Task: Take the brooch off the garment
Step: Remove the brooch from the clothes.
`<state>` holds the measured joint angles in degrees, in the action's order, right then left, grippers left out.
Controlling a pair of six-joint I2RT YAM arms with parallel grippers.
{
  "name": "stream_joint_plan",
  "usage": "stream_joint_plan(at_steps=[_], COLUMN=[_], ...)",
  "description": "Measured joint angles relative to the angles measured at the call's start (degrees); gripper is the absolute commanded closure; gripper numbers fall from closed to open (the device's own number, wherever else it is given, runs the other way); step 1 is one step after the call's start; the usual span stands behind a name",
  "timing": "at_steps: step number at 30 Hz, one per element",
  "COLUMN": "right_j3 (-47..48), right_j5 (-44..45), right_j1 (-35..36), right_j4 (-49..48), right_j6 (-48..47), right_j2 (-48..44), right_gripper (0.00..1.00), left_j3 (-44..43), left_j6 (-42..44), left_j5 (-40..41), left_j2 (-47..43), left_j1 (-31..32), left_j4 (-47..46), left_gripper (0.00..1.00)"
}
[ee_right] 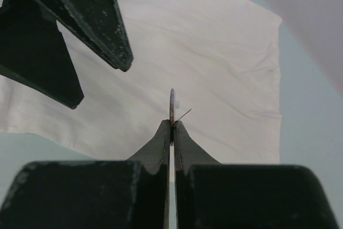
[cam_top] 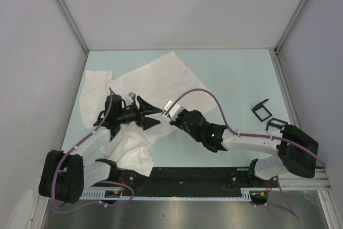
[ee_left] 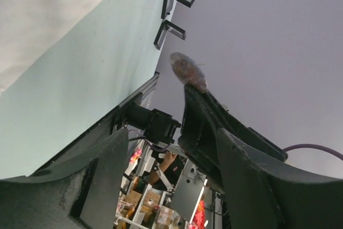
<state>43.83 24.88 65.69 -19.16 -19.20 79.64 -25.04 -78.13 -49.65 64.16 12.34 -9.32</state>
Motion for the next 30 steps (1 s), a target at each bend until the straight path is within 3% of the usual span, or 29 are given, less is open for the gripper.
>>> stream_joint_plan(at_steps=[10,15,30], right_j3=[0.0,0.02,0.66], right_j5=[-3.32,-3.34,-0.26], right_j1=[0.85,2.25,5.42], right_j4=[-0.57,-1.01,-2.16], right_j6=[-1.64,-2.58,-5.75], right_j2=[1.42,1.92,3.82], right_gripper=[1.0,1.0,1.0], left_j3=[-0.35,-0.9,-1.42], left_j6=[-5.9,-6.49,-6.34], left_j5=[2.01,3.17,4.55], left_j2=[0.68,1.22,3.04], left_j1=[2.47,3.37,4.02], left_j4=[-3.08,-3.21,-3.21], left_gripper=[0.43,0.46,0.7])
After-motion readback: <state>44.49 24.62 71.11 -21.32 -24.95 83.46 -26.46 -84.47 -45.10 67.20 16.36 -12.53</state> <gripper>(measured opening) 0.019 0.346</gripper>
